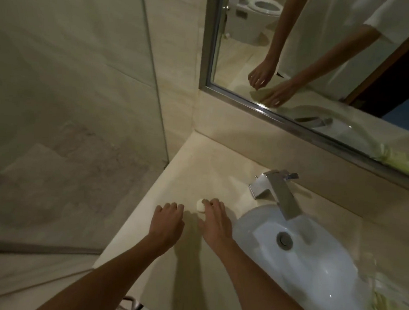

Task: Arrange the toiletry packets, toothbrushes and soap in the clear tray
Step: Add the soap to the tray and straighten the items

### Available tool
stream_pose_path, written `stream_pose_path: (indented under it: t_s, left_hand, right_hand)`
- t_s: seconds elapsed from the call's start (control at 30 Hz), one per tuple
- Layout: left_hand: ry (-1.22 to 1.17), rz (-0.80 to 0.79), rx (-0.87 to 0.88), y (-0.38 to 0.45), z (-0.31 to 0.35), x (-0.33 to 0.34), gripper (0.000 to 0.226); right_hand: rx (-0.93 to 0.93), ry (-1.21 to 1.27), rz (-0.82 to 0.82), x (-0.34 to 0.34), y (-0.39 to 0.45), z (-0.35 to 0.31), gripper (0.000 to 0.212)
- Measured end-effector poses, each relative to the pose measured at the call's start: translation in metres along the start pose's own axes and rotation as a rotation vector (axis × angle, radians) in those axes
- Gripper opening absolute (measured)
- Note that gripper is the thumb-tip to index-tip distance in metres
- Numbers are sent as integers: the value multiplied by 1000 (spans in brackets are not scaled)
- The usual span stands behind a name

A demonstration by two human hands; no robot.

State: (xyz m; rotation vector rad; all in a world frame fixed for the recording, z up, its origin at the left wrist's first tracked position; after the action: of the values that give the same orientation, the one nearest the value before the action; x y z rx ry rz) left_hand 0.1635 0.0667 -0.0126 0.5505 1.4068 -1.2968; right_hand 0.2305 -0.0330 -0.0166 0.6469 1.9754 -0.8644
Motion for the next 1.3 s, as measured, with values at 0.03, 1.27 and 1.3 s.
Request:
stream_pose_path:
  t_s: [0.03, 1.27, 1.3]
  left_hand:
    - [-12, 2, -9, 0, -4, 0, 18]
    - [70, -112, 581, -39, 351, 35, 34]
    - [68, -119, 610, -45, 371, 40, 33]
  right_hand:
    - [20, -2, -7, 3, 6, -2, 42]
    - [406, 342, 253, -86, -213, 282, 33]
    - [433, 349, 275, -91, -228, 300, 33]
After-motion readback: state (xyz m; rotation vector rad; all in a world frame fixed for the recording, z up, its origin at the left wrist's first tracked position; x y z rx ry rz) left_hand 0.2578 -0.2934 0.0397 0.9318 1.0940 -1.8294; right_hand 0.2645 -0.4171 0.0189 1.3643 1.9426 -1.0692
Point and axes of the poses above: each hand's wrist, its own y-axis towards the middle knuckle, its own x-axis out of the palm, z = x × y, the point moved 10 cm from there along y, towards the middle knuckle, and after that the axes turned 8 degrees about -z, right-handed, at the moved point
